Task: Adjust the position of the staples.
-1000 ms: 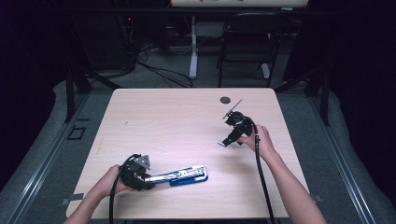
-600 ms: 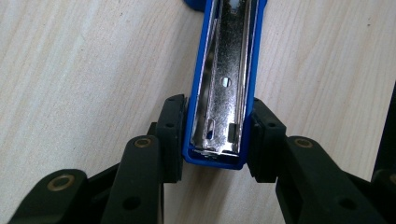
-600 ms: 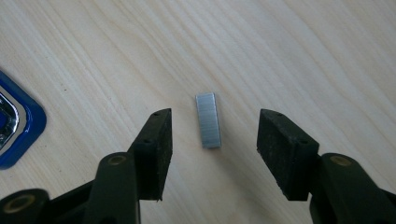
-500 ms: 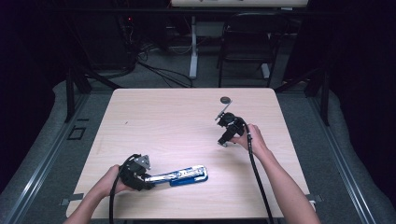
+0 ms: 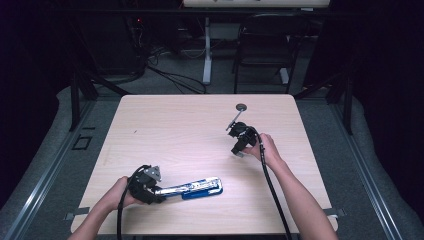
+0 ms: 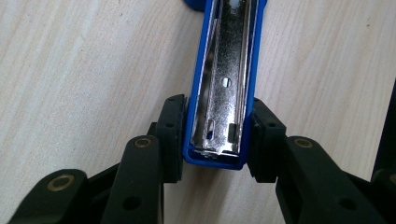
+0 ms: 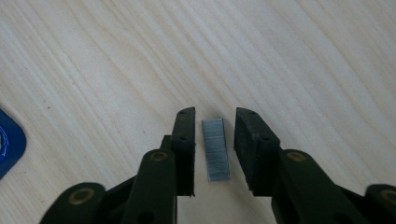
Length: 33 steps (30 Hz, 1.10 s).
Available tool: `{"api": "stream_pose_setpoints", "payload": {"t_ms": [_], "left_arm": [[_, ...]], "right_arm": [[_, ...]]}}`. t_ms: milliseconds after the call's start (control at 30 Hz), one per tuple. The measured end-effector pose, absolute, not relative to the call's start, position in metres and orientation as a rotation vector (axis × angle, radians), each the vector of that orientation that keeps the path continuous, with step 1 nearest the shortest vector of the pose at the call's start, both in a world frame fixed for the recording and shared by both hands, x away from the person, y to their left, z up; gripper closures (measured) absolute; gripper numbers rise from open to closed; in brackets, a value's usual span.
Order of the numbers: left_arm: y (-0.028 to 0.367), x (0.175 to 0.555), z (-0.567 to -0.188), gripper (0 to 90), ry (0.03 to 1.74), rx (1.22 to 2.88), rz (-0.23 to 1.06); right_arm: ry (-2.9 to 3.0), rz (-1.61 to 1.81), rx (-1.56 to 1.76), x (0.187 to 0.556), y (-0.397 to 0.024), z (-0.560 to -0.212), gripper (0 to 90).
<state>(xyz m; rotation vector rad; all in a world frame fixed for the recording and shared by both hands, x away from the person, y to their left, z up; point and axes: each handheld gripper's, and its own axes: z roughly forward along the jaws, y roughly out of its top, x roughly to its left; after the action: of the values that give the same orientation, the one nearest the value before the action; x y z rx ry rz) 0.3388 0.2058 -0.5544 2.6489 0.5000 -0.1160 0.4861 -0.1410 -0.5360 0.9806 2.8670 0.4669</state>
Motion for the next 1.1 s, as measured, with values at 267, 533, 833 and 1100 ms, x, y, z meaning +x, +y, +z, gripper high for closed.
{"api": "stream_pose_setpoints", "payload": {"t_ms": [267,533,833,1100], "left_arm": [[0.2059,0.3389,-0.5544,63.5,0.498,2.649,-0.117],[0.2058,0.3389,-0.5544,63.4,0.498,2.649,-0.116],[0.2054,0.3386,-0.5543,63.4,0.500,2.652,-0.114],[0.2054,0.3385,-0.5542,63.4,0.502,2.653,-0.114]], "right_arm": [[2.870,0.433,0.970,0.4867,-0.1370,-0.5382,72.6],[2.856,0.442,0.988,0.4859,-0.1354,-0.5427,76.6],[2.869,0.402,0.969,0.4866,-0.1352,-0.5437,77.8],[2.851,0.420,0.965,0.4847,-0.1377,-0.5433,78.6]]}}
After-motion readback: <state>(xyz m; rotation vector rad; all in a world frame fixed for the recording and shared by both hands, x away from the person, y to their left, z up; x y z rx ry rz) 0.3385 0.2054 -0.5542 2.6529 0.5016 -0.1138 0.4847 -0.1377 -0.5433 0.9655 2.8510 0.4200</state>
